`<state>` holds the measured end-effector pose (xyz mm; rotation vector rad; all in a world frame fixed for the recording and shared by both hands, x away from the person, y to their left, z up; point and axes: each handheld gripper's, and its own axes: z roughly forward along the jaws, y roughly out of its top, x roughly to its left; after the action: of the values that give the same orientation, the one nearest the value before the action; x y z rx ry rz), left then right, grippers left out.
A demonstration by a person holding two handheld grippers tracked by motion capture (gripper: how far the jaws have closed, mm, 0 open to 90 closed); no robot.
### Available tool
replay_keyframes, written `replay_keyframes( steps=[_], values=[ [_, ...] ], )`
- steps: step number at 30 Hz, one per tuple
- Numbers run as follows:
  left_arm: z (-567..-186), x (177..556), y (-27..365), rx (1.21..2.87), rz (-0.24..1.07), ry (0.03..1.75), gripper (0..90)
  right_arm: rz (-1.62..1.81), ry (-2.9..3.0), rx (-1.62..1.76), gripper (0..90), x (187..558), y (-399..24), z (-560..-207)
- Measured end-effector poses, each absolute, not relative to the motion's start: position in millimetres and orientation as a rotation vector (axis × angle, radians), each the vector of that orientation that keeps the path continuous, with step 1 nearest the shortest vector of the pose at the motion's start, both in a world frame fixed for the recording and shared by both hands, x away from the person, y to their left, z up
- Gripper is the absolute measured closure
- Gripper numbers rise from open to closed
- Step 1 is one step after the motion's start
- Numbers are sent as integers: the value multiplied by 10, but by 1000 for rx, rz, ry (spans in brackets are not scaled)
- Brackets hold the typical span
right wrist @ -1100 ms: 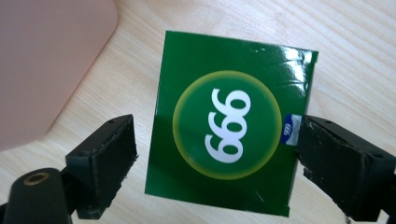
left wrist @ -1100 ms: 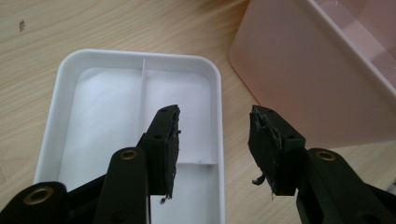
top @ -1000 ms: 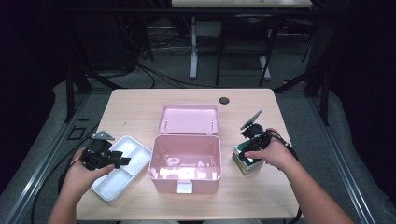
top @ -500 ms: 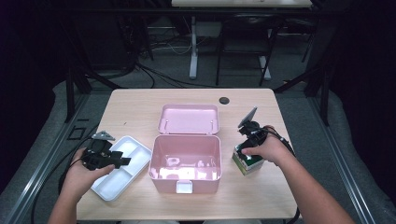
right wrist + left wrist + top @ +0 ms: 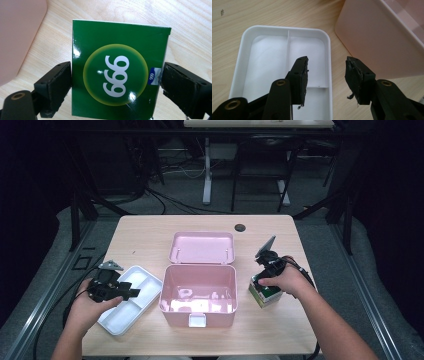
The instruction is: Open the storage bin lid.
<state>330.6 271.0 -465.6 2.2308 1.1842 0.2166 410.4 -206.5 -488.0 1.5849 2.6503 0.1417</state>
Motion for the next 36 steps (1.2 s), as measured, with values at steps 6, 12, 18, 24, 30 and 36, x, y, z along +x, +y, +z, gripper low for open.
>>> replay_keyframes(
  steps=[6,12,18,24,30,36],
  values=[
    [-4657,3308,2721,2229,216,1188,528,118,2655,1585,112,4113,-2055,-4906],
    [-4652,3305,2726,2224,220,1191,528,106,2663,1591,121,4122,-2049,-4925],
    [-4654,3306,2726,2225,219,1191,528,94,2662,1604,134,4127,-2044,-4917],
    [-4651,3304,2731,2223,219,1191,528,110,2662,1609,142,4126,-2054,-4913],
    [-4645,3301,2740,2217,220,1195,528,98,2670,1599,149,4123,-2058,-4904],
    [-4644,3301,2737,2218,220,1193,528,118,2669,1599,153,4118,-2066,-4884]
  ],
)
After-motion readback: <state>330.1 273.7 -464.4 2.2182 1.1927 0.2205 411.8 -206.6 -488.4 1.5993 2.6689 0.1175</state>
